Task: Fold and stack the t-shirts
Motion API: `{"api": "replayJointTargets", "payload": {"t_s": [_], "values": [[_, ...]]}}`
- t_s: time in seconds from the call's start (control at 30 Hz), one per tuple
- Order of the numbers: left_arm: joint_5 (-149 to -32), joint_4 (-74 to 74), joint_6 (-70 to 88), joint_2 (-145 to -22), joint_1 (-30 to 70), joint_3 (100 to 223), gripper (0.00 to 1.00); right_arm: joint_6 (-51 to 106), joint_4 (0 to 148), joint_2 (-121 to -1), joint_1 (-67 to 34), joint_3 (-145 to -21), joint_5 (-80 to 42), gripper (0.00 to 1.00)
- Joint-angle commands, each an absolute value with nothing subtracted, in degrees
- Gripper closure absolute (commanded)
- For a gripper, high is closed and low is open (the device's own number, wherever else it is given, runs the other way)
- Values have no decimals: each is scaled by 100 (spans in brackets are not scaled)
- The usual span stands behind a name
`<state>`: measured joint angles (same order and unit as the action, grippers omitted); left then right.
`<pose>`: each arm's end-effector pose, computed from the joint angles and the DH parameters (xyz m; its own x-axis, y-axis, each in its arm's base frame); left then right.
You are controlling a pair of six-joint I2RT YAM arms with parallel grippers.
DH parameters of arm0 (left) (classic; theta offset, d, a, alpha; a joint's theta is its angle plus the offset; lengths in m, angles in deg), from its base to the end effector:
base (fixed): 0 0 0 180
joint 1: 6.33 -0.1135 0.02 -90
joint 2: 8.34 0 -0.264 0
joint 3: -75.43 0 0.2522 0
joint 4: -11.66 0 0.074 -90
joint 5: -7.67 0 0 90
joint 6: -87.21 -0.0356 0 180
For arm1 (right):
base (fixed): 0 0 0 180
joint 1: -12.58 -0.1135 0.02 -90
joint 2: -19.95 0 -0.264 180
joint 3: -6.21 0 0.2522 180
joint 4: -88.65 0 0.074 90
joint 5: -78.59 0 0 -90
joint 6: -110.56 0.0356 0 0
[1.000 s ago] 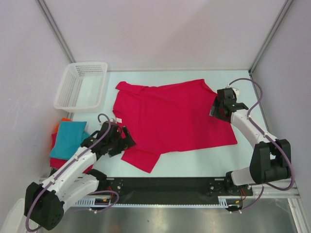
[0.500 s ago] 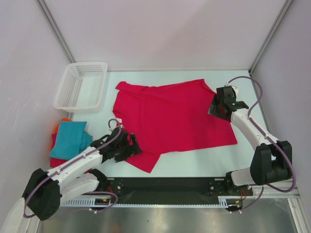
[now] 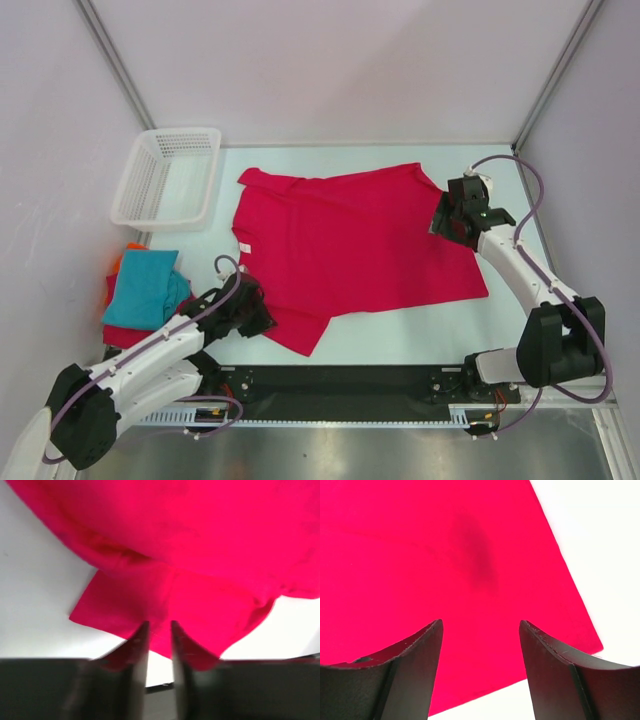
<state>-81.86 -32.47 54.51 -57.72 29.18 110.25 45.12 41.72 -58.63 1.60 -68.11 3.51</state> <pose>0.1216 -0.0864 0.1568 -0.8616 -0.4190 -0.2866 -0.2733 0.8587 -0.4335 0.2837 0.0457 0.2691 -0.7064 0.2721 -0.6534 0.2946 0.9524 0.0780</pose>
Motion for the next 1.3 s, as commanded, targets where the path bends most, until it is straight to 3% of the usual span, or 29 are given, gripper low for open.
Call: {"api": "replayJointTargets", "payload": {"t_s": [0.0, 0.03, 0.07, 0.37, 0.4, 0.43, 0.5, 0.53, 0.63, 0.97, 1.07, 1.13, 1.17, 1.2, 1.27], "values": [[-8128, -3234, 5584, -5747, 2979, 10932, 83, 4412, 4026, -5511, 186, -7110, 336, 32], [-8145, -3207, 5610, -5773, 2962, 10923, 95, 4403, 3999, -5484, 194, -7118, 345, 32], [-8163, -3190, 5619, -5773, 2971, 10906, 100, 4377, 3964, -5467, 195, -7145, 336, 32], [-7699, -3961, 5628, -5247, 2971, 11168, 99, 4341, 3867, -5238, 256, -7198, 292, 32], [-7584, -4224, 5628, -5150, 2971, 11239, 93, 4359, 3876, -5238, 256, -7189, 266, 33], [-7487, -4357, 5636, -5019, 2971, 11353, 70, 4367, 3885, -5247, 265, -7189, 257, 32], [-7451, -4420, 5732, -4956, 2979, 11354, 50, 4411, 3885, -5256, 247, -7180, 222, 33], [-7460, -4455, 5785, -4973, 2979, 11354, 35, 4420, 3894, -5256, 239, -7180, 213, 33], [-7627, -4429, 6040, -4991, 2971, 11223, 28, 4429, 3876, -5238, 204, -7180, 213, 33], [-7706, -3946, 6330, -5157, 2979, 10695, 29, 4385, 3727, -5045, 203, -7277, 292, 33], [-7767, -3700, 6366, -5342, 2979, 10537, 34, 4376, 3657, -5001, 212, -7347, 283, 33], [-7768, -3524, 6366, -5456, 2971, 10440, 48, 4368, 3630, -4983, 212, -7373, 292, 33], [-7794, -3367, 6366, -5500, 2971, 10396, 57, 4359, 3613, -4974, 212, -7382, 309, 33], [-7811, -3278, 6366, -5553, 2971, 10352, 80, 4367, 3612, -4974, 212, -7400, 310, 33], [-7942, -3050, 6348, -5720, 2971, 10255, 100, 4359, 3604, -4992, 212, -7391, 310, 33]]}}
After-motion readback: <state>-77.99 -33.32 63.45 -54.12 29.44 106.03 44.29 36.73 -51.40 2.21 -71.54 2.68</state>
